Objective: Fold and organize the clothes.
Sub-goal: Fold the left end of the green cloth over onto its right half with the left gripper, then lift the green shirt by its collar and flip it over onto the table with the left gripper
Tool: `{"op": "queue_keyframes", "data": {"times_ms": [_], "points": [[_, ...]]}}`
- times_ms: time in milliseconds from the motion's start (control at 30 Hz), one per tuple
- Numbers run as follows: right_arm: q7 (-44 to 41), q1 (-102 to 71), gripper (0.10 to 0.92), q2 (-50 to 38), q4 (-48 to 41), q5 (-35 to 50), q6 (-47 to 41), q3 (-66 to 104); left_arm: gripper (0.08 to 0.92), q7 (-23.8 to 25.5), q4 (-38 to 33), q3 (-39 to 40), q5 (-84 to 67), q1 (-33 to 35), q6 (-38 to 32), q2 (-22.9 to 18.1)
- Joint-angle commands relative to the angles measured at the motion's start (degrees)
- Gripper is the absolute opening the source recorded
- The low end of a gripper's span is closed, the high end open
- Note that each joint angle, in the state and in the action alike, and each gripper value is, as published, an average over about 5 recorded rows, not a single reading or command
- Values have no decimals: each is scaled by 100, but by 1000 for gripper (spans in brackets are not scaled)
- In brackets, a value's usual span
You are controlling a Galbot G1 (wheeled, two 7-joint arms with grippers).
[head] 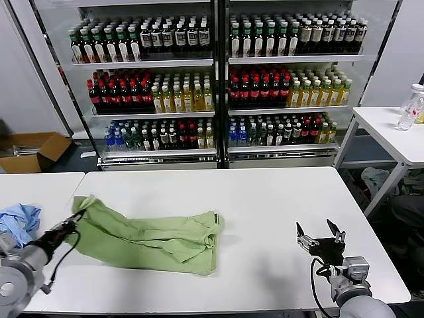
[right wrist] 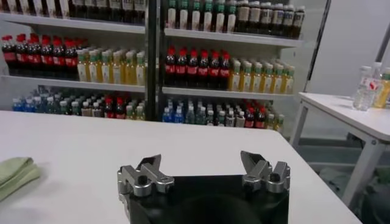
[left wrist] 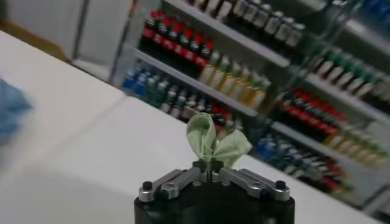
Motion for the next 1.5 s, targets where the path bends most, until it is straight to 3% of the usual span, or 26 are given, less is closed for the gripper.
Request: {"op": "queue_keyframes", "data": {"times_ms": [33,400,667,933,1033,1267,1500], "points": [[-47,36,823,0,3,-17,52,-66,97,-361,-681,1613,-588,-401,-108,-1067],[-75,84,823,49,-68,-55,65,-133,97,-623,-18,3183,1324,-1143,-209,-1521],[-87,224,823,98,-51,-51,39,-185,122,-329,-330,3599,2544,-1046,-206,-1543],[-88,285,823,101,-152,-5,27,-151,341,149,-1231,3230,2716,-419,-103,-1458],[-85,291,823,113,-177,25,25,-124,427,155,-1226,2916,3166,-201,-152,-1314],[-88,222,823,152,-186,11,43,-128,627,-370,151,2210,3962,-495,-355,-861],[-83,172,823,144,-161,2,49,-61,804,-441,1042,2229,4001,-739,-395,-910]]}}
